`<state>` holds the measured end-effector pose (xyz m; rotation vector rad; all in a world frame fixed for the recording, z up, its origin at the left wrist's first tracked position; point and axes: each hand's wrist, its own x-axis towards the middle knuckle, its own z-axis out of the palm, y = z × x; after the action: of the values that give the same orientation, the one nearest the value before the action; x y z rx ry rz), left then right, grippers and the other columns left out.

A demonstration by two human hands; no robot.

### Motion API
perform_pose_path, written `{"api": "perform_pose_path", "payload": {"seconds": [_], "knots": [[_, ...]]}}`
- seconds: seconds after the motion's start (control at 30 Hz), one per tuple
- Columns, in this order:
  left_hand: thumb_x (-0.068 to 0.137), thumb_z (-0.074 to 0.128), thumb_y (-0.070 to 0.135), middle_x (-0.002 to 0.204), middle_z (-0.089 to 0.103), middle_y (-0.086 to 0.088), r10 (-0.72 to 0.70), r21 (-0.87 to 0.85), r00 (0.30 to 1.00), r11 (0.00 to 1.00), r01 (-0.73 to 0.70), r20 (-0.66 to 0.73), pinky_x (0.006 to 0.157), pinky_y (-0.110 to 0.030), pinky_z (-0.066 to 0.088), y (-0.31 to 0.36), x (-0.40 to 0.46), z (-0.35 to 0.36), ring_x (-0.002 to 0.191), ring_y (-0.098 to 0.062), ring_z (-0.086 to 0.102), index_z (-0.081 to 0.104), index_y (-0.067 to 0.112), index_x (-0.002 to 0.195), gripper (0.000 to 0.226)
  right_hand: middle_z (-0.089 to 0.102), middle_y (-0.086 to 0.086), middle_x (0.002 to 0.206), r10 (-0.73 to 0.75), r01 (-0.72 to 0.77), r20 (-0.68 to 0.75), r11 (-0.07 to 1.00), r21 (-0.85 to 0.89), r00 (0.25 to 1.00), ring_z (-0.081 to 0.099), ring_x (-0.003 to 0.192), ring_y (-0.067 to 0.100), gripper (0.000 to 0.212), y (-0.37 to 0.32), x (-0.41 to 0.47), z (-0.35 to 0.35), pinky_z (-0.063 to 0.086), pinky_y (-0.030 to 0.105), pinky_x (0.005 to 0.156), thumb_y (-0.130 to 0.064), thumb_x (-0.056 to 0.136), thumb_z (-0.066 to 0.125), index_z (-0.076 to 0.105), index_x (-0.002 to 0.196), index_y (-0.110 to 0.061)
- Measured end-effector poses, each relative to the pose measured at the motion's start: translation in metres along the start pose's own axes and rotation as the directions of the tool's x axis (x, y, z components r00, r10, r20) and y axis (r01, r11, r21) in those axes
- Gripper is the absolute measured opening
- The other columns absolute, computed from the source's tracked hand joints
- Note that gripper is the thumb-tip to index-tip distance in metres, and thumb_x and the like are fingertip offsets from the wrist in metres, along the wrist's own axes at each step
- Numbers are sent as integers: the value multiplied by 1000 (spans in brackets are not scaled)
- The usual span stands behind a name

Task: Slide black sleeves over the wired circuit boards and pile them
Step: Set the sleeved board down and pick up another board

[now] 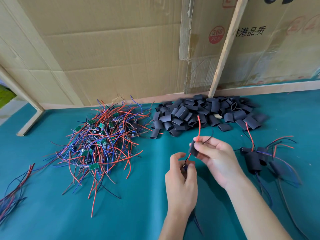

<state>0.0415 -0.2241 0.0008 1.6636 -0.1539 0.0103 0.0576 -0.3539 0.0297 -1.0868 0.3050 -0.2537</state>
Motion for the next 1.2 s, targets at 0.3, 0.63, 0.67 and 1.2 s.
{"api": "perform_pose_path", "payload": {"seconds": [0.3,0.63,0.67,1.2], "knots": [[98,62,5,75,74,10,2,-56,997,998,-6,-74,65,-19,56,0,1,0,66,-13,73,68,24,83,25,78,13,96,-57,61,-107,997,35,993,75,86,20,13,-7,6,-11,58,24,72,3,94,65,71,98,-9],[93,73,19,84,76,9,-19,-100,994,995,8,-105,73,-28,59,-2,4,-2,76,-15,73,72,26,90,8,78,20,100,-43,53,54,981,-186,998,75,89,28,9,3,1,-2,60,35,79,-1,92,71,73,100,-4],[94,73,19,84,76,9,-17,-95,994,995,7,-111,72,-29,59,-3,4,-2,74,-16,73,72,27,89,9,78,20,100,-42,54,62,978,-200,997,75,88,28,8,3,0,-2,60,36,80,-1,92,71,73,99,-5],[91,74,9,83,75,10,-66,-95,986,994,51,-154,64,-29,60,-4,2,0,66,-15,73,62,23,95,19,79,1,81,-117,166,124,814,-557,985,75,78,14,12,-3,-4,-3,60,31,76,-21,84,84,78,87,-30]]}}
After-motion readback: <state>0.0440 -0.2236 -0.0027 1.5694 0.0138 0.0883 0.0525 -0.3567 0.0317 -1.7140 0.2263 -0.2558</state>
